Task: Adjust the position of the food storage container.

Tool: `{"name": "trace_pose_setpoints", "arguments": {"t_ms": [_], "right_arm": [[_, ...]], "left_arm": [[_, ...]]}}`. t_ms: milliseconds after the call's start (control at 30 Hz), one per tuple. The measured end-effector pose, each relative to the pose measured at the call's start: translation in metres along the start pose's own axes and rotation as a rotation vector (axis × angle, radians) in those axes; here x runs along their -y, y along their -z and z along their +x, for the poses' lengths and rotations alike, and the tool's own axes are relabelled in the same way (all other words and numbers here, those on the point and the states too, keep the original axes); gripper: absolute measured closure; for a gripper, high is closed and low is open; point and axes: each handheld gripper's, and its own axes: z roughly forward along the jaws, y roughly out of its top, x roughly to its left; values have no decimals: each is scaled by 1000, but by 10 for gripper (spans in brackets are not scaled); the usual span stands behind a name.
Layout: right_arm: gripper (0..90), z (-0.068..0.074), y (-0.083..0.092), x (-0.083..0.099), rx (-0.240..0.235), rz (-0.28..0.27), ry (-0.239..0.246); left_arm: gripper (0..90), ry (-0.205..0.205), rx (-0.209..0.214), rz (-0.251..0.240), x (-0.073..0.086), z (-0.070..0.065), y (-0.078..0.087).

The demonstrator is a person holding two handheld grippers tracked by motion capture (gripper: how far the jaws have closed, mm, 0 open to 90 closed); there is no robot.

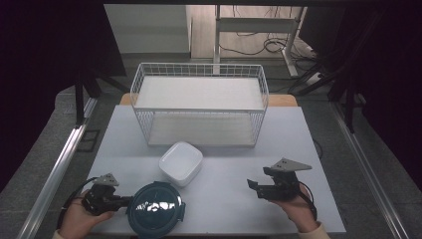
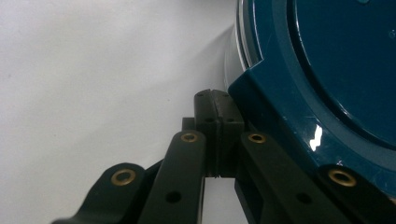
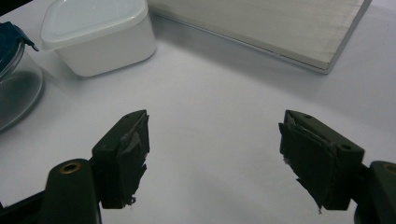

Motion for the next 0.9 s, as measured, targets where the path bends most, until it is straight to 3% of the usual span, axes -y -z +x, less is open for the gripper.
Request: {"name": "trace_pose_setpoints", "arguments": {"t_ms": [133, 267, 333, 400, 433, 467, 533, 700, 900], "right_arm": [[239, 1, 0, 0, 1, -1, 1], [238, 1, 1, 0, 0, -6, 2], [238, 1, 1, 0, -2, -3, -1], [239, 2, 0, 0, -4, 1, -1], [238, 2, -1, 1, -7, 3, 3], [238, 2, -1, 1, -7, 3, 3], [238, 3, -2, 1, -9, 4, 4], [236, 5, -4, 1, -15, 5, 11], [233, 4, -3, 1, -22, -1, 5]], "left_arm": [[900, 34, 18, -21, 1, 5, 3], [897, 94, -41, -101, 1, 13, 18], [833, 112, -71, -131, 1, 13, 23], [713, 129, -109, -164, 1, 13, 29], [546, 133, -122, -167, 1, 12, 30], [546, 136, -149, -162, 0, 12, 32], [361, 156, -191, -154, -3, 9, 34], [227, 153, -158, -223, -9, -1, 37], [183, 154, -146, -288, -15, -7, 41]]}}
